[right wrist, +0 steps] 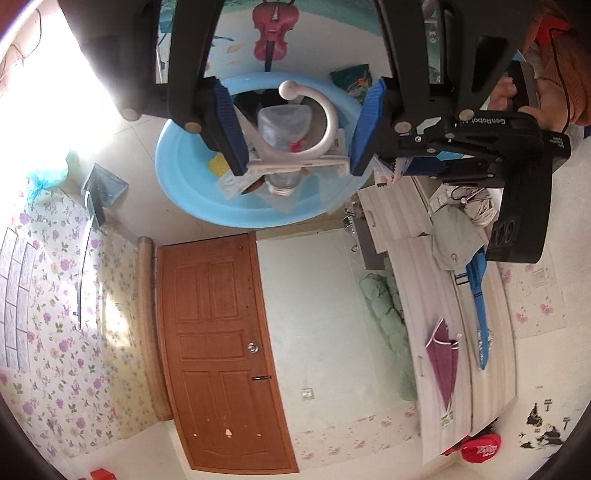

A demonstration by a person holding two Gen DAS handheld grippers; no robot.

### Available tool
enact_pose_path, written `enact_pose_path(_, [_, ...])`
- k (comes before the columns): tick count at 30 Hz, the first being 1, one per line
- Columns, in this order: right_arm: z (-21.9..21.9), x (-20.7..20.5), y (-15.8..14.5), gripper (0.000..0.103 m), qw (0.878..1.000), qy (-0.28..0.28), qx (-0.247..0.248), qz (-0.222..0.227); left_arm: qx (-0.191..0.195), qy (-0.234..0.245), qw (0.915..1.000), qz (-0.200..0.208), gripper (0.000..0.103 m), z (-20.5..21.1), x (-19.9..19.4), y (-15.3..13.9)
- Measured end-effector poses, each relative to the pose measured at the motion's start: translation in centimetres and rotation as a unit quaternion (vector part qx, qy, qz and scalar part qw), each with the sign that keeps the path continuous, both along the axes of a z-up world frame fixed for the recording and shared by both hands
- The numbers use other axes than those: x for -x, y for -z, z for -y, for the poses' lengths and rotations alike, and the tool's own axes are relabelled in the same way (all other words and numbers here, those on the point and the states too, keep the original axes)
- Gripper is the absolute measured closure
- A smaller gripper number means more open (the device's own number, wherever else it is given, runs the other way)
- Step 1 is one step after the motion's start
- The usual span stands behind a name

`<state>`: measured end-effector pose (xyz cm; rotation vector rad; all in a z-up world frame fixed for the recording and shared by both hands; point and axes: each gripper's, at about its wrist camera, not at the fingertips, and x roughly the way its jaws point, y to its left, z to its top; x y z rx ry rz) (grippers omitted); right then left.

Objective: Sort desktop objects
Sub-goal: 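Carry the paper packet and white hook into the basin and open both tools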

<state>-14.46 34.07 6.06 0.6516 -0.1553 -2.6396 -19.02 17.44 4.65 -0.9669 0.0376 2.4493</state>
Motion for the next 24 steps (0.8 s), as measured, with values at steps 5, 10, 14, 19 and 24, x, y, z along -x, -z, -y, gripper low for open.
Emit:
enact_pose_path(5, [-2.3,3.9,1.2,0.048,0.999,0.029,0.023,0.015,0.0,0.002,0.9999,0.015,0.061,-1.3,2.0,1.0])
enact_pose_path(10, [-2.7,6.8,2.2,0.048,0.998,0.037,0.051,0.03,0.0,0.002,1.0,-0.002,0.035,-1.3,1.3,0.7])
enact_pose_path(14, [-1.9,7.5,2.0,0.048,0.997,0.03,0.068,0.024,-0.002,-0.005,0.9999,-0.009,0.031,-0.6,0.5,0.1])
enact_pose_path(19, [0.4,7.8,1.1,0.048,0.998,0.008,0.059,0.015,-0.004,-0.025,0.9996,-0.013,0.026,1.0,-0.3,-0.2])
enact_pose_path(24, [2.9,8.5,0.2,0.046,0.999,-0.012,0.028,0.02,-0.003,-0.047,0.9988,-0.011,0.022,3.0,-1.1,0.2])
